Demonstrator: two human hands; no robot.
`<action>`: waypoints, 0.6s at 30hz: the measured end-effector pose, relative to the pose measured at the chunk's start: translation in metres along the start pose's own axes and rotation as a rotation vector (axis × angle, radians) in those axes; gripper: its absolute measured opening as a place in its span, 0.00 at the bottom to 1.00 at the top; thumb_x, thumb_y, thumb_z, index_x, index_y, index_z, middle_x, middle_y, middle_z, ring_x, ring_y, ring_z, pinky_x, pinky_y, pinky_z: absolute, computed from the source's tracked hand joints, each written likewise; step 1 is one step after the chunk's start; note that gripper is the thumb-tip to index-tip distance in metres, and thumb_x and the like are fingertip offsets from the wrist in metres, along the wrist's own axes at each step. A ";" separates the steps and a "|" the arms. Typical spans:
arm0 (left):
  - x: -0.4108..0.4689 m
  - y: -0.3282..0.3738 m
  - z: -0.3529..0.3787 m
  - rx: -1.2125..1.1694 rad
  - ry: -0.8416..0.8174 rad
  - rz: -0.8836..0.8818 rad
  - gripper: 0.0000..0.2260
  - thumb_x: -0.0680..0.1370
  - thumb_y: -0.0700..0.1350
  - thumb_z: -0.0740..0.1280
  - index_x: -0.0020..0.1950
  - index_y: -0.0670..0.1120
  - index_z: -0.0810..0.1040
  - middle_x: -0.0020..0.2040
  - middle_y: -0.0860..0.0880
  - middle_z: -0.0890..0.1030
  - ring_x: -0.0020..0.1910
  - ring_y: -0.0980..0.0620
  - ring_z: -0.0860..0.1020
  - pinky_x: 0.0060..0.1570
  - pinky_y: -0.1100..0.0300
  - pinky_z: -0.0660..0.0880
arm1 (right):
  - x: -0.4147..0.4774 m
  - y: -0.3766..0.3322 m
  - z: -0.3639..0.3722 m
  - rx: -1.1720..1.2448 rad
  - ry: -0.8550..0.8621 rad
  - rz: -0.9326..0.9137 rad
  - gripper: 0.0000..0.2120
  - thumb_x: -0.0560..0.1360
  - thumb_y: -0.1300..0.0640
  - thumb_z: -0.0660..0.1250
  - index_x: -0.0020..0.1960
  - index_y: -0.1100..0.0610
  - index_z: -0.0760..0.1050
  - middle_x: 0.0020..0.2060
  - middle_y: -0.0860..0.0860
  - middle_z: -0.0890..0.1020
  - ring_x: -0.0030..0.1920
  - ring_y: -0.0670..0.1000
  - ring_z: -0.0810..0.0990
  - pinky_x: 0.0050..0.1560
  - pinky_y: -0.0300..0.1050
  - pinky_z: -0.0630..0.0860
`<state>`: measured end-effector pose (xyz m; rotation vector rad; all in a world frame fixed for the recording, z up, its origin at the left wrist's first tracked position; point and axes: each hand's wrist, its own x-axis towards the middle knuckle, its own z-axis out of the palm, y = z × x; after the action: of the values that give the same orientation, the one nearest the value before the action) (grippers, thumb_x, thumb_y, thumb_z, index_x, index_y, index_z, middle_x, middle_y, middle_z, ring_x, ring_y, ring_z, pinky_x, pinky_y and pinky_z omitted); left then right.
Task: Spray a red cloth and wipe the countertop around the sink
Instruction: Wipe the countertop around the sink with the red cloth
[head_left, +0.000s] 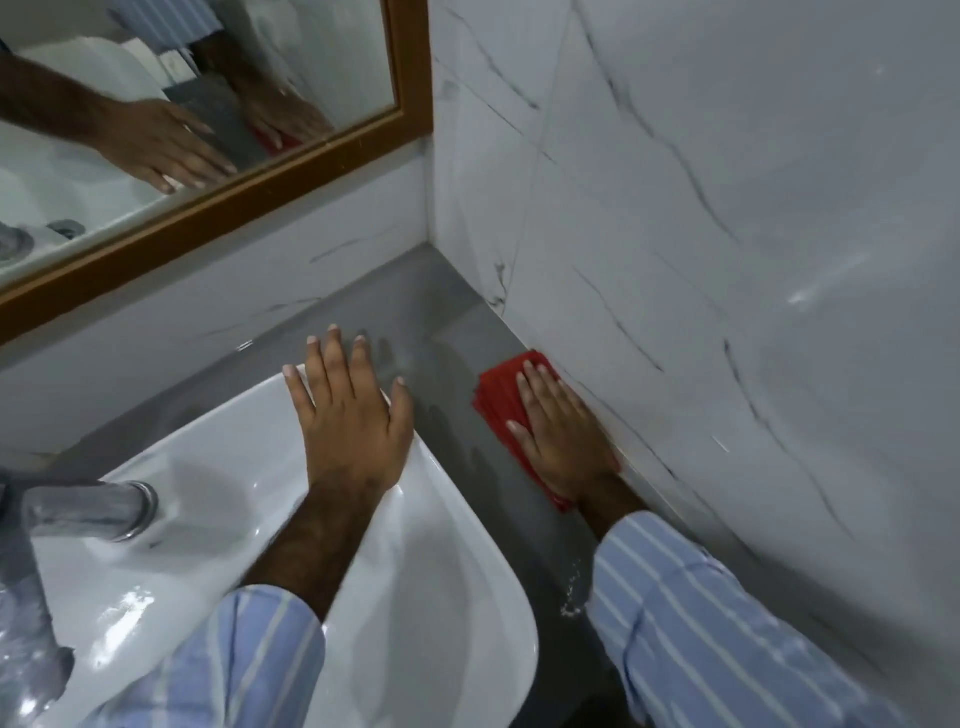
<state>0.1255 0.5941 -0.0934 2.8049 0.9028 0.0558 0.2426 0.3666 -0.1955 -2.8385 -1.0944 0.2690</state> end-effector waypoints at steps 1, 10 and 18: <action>0.000 0.000 -0.001 0.002 0.004 0.000 0.34 0.83 0.61 0.45 0.84 0.44 0.58 0.87 0.42 0.54 0.86 0.40 0.49 0.83 0.39 0.40 | 0.001 0.002 0.000 -0.010 -0.013 -0.024 0.33 0.86 0.43 0.53 0.83 0.62 0.55 0.83 0.59 0.59 0.84 0.57 0.56 0.82 0.56 0.58; -0.001 0.003 -0.010 0.006 -0.032 0.014 0.36 0.81 0.62 0.44 0.84 0.43 0.59 0.86 0.40 0.55 0.86 0.38 0.50 0.83 0.37 0.43 | -0.175 0.069 0.014 -0.042 -0.097 0.009 0.34 0.86 0.39 0.46 0.85 0.56 0.47 0.85 0.54 0.53 0.84 0.53 0.53 0.81 0.59 0.60; -0.002 0.000 -0.005 0.009 -0.007 0.022 0.38 0.81 0.63 0.45 0.83 0.39 0.60 0.85 0.37 0.57 0.85 0.37 0.52 0.83 0.36 0.44 | -0.141 0.002 0.018 -0.091 -0.022 0.033 0.31 0.87 0.45 0.49 0.84 0.61 0.53 0.84 0.57 0.54 0.84 0.58 0.53 0.84 0.55 0.49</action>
<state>0.1232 0.5935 -0.0889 2.8215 0.8731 0.0460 0.1375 0.2701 -0.1950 -2.9427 -1.0926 0.2593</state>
